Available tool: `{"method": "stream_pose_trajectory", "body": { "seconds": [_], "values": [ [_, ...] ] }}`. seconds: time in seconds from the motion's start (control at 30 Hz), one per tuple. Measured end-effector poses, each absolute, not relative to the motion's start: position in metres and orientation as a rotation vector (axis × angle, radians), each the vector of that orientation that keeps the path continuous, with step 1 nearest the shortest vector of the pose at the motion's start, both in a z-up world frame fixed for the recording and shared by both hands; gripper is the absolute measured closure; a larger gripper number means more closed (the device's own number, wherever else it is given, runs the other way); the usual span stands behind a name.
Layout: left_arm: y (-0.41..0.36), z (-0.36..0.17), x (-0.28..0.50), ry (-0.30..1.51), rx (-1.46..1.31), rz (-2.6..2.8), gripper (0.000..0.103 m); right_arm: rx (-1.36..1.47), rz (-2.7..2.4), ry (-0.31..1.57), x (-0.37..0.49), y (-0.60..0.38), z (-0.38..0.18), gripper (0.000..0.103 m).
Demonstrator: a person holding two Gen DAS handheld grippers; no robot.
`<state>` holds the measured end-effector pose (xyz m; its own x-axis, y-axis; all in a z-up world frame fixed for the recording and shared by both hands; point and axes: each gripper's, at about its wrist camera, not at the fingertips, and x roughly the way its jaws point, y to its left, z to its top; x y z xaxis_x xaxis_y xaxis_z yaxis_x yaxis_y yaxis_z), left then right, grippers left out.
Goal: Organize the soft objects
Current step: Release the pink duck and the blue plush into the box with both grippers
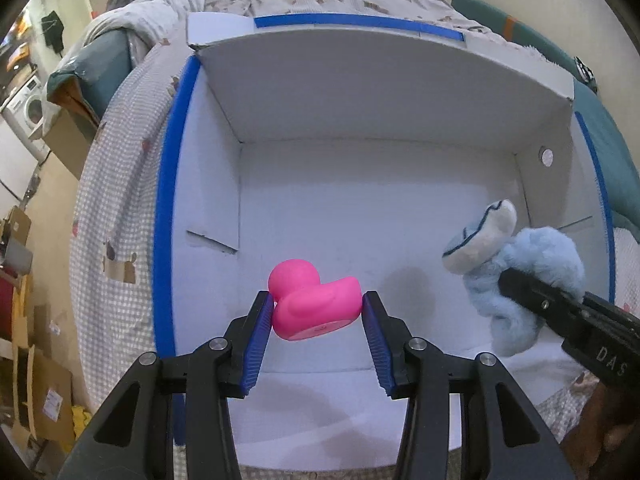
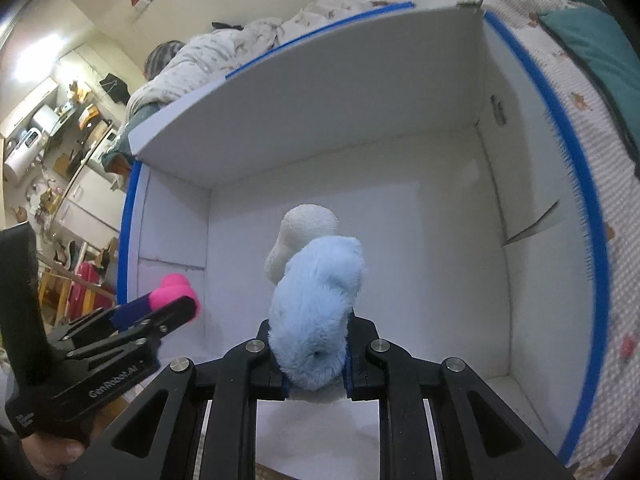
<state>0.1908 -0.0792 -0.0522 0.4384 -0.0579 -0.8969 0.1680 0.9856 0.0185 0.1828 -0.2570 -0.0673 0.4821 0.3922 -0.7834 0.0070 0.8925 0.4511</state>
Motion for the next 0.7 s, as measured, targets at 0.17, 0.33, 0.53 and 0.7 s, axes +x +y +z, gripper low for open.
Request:
{"method": "stream_pose_trajectory", "body": {
  "seconds": [0.17, 0.33, 0.53, 0.7],
  "values": [
    [-0.081, -0.056, 0.191, 1.108, 0.114, -0.138, 0.061, 0.421, 0.266, 1.091, 0.186, -0.25, -0.082, 0.083],
    [-0.079, -0.06, 0.188, 1.109, 0.122, -0.123, 0.061, 0.404, 0.274, 1.105, 0.187, -0.244, -0.088, 0.083],
    [-0.075, -0.06, 0.189, 1.107, 0.093, -0.12, 0.061, 0.382, 0.263, 1.1, 0.195, -0.234, -0.083, 0.083],
    [-0.073, -0.059, 0.189, 1.102, 0.083, -0.122, 0.061, 0.391, 0.252, 1.094, 0.192, -0.237, -0.084, 0.083]
  ]
}}
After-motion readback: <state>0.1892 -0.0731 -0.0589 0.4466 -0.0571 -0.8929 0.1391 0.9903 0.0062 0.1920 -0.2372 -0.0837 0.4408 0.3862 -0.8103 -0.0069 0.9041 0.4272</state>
